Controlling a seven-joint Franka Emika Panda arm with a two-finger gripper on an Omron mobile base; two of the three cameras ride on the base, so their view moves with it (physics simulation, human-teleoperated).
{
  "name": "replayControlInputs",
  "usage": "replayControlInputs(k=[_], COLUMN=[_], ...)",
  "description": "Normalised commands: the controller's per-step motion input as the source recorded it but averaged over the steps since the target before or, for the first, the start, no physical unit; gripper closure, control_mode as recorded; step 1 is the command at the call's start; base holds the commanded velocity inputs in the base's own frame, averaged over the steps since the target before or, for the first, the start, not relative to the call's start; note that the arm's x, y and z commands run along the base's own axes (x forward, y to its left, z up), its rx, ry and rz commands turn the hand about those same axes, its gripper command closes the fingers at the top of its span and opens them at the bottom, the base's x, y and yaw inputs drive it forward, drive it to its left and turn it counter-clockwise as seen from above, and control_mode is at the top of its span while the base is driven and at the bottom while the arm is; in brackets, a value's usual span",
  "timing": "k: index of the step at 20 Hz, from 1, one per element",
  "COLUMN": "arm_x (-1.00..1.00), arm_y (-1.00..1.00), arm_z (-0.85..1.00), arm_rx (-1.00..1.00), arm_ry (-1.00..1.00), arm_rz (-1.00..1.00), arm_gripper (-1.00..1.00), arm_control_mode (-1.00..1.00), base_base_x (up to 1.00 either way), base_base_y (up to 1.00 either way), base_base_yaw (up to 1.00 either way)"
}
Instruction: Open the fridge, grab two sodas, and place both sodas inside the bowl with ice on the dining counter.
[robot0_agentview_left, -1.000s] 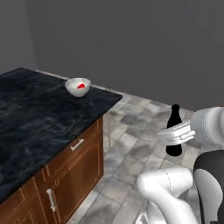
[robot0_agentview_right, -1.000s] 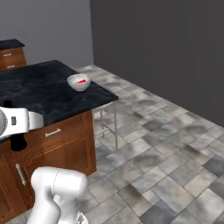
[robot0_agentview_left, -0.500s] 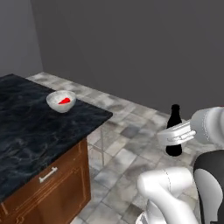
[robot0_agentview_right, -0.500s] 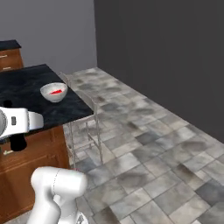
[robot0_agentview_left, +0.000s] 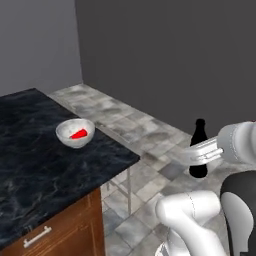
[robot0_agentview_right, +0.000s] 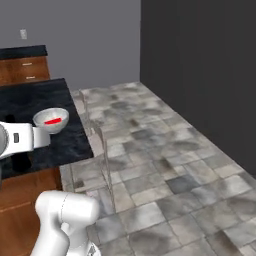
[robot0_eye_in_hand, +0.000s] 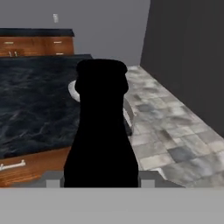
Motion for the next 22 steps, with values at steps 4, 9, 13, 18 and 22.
replayControlInputs(k=[4,9,13,18,22], arm_x=[0.0,0.0,0.0,0.0,0.0], arm_y=[0.0,0.0,0.0,0.0,0.0], arm_z=[0.0,0.0,0.0,0.0,0.0], arm_rx=[0.0,0.0,0.0,0.0,0.0], arm_ry=[0.0,0.0,0.0,0.0,0.0], arm_rz=[0.0,0.0,0.0,0.0,0.0], arm_gripper=[1.0,1.0,1.0,1.0,1.0], arm_control_mode=[1.0,1.0,1.0,1.0,1.0], base_base_x=[1.0,0.71,0.26,0.23,0.3], base_base_y=[-0.11,-0.62,-0.8,-0.53,-0.46], base_base_yaw=[0.5,0.34,0.31,0.43,0.45])
